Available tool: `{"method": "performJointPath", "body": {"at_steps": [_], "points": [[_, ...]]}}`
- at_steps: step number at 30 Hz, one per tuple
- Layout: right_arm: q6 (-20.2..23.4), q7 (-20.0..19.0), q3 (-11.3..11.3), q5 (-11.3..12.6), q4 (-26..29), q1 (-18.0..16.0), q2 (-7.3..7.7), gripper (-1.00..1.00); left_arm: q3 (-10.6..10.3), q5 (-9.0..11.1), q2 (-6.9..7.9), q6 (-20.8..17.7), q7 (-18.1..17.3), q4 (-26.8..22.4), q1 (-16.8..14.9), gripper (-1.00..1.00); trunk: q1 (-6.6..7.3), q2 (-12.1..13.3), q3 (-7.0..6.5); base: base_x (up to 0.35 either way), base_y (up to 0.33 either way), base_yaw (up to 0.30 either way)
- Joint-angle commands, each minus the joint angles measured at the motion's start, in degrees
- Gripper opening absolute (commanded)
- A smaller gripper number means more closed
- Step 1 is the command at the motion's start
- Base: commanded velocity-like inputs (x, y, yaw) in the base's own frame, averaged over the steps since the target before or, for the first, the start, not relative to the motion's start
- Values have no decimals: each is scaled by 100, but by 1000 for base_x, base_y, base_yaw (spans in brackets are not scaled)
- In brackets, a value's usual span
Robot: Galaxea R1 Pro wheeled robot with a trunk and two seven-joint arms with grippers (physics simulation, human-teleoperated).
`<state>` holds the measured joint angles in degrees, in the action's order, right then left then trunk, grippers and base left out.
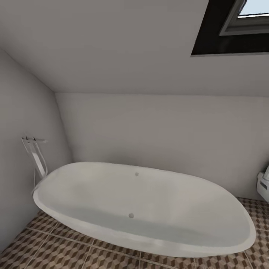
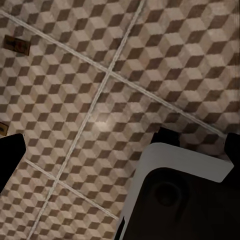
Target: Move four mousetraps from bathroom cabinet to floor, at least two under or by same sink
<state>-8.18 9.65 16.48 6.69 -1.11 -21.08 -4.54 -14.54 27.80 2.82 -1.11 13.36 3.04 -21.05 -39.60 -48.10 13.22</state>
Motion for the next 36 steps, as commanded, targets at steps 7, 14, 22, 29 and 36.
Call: {"method": "performJointPath", "body": {"at_steps": [7,14,22,29,36], "points": [[-26,10,48,60,-12,-6,-7,100,-49,42,0,-12,9,4,-5,100,-1,-6,-34,0,0,-262],[-26,10,48,60,-12,-4,-11,100,-49,42,0,-12,9,4,-5,100,-1,-6,-76,0,0,-262],[-26,10,48,60,-12,-6,-8,100,-49,42,0,-12,9,4,-5,100,-1,-6,-124,0,0,-262],[-26,10,54,54,-12,-5,-18,100,-49,42,0,-12,9,4,-5,100,-1,-6,-166,0,0,-262],[-26,10,55,52,-12,-3,-14,100,-49,42,0,-12,9,4,-5,100,-1,-6,-208,0,0,-261]]}}
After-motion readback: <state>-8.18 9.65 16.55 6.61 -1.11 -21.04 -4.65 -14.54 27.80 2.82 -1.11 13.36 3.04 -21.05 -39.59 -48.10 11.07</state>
